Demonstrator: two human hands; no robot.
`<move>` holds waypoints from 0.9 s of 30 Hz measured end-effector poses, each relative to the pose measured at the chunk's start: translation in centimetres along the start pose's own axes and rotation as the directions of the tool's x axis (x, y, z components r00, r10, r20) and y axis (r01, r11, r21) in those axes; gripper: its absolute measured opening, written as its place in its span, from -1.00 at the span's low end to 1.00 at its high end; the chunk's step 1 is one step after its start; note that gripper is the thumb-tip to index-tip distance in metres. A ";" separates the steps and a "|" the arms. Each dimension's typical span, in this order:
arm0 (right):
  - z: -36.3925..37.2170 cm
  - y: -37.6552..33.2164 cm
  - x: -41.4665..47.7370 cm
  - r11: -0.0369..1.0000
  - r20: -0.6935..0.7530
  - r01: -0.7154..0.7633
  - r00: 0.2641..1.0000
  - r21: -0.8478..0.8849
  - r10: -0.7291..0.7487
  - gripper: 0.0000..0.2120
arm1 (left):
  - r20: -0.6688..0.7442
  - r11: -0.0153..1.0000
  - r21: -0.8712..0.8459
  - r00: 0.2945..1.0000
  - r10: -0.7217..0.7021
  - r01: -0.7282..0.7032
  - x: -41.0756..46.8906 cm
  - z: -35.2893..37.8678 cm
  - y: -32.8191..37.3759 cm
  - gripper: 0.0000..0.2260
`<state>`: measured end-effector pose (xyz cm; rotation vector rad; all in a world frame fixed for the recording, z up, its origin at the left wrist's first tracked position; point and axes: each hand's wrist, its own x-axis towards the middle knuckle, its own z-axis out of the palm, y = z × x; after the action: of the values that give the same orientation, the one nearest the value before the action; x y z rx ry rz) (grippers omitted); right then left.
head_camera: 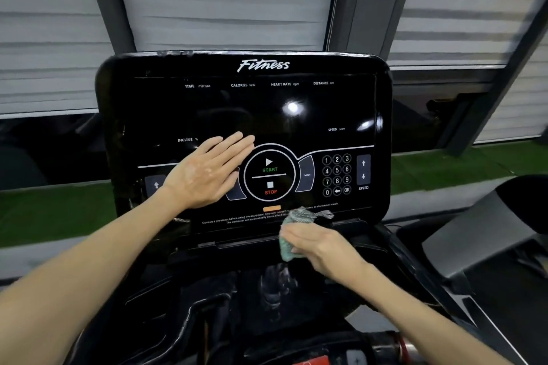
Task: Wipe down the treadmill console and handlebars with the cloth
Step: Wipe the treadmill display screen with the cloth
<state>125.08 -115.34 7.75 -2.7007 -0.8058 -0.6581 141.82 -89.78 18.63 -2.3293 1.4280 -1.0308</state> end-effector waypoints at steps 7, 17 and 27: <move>-4.8 4.9 -4.6 0.971 -0.005 -0.238 0.971 0.000 0.238 -0.62 | 0.001 1.000 0.004 1.000 -0.008 0.008 0.0 0.0 0.2 -0.48; -1.4 0.3 0.3 0.998 0.075 -0.046 0.996 0.033 0.043 -0.78 | -0.001 1.000 0.016 1.000 -0.008 0.008 0.1 0.0 0.2 -0.47; -4.9 5.2 -5.7 0.946 -0.137 -0.324 0.936 0.022 0.324 -0.56 | 0.000 1.000 0.017 1.000 -0.010 0.010 0.1 -0.1 0.2 -0.47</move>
<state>122.07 -123.91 8.75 -2.6633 -0.3131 -0.7530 141.65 -89.95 18.60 -2.3262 1.4039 -1.0420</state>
